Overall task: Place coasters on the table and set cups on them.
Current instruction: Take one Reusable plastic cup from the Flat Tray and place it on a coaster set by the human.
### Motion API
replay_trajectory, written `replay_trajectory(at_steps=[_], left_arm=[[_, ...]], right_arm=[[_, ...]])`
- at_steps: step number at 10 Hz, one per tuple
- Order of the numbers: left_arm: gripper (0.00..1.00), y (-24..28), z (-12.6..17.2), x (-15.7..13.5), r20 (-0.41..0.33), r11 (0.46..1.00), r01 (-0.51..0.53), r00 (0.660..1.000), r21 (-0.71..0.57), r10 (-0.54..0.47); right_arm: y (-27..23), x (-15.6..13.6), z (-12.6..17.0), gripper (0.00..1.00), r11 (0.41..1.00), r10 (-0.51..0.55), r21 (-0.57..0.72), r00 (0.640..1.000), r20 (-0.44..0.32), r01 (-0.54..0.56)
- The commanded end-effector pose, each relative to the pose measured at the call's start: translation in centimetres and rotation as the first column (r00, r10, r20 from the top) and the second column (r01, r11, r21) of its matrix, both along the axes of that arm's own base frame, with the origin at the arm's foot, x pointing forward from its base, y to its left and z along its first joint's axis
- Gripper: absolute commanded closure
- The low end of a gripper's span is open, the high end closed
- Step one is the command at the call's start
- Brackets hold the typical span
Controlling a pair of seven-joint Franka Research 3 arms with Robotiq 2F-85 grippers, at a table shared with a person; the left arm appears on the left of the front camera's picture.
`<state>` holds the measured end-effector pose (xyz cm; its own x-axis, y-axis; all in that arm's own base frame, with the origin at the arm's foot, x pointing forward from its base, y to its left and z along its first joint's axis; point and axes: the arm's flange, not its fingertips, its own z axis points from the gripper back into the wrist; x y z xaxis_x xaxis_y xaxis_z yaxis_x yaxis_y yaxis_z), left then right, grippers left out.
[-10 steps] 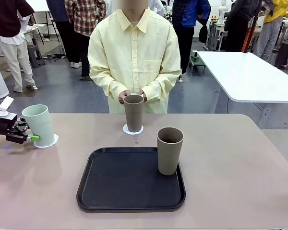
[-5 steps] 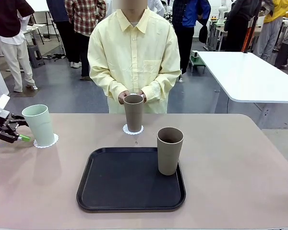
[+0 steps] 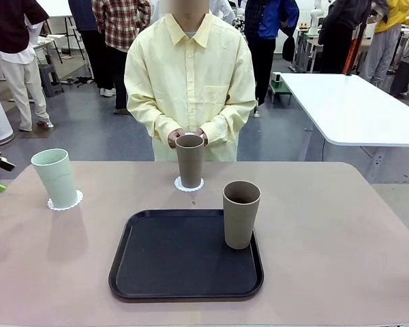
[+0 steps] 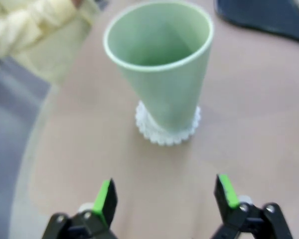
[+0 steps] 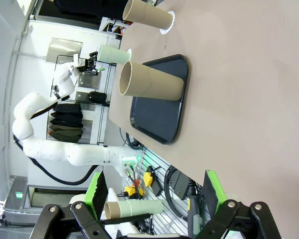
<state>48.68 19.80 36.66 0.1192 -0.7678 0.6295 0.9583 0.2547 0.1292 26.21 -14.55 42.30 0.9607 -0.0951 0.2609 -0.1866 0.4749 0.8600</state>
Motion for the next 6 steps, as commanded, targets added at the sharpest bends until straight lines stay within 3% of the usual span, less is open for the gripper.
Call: replay_trajectory(at_steps=[1,3,6], left_arm=[[0.00,-2.6,4.3,-4.1,-0.063,0.991,-0.108,0.992,0.081,0.114],[0.00,-4.6,8.3,-6.4,-0.045,0.976,-0.181,0.981,0.121,0.188],[0.00,-8.3,12.6,-9.7,-0.083,0.960,-0.202,0.972,0.192,0.221]], right_arm=[[0.0,0.2,0.0,0.00,1.000,0.000,0.017,1.000,0.016,0.000],[0.0,0.2,0.0,0.00,1.000,0.000,0.017,1.000,0.016,0.000],[0.0,0.2,0.0,0.00,1.000,0.000,0.017,1.000,0.016,0.000]])
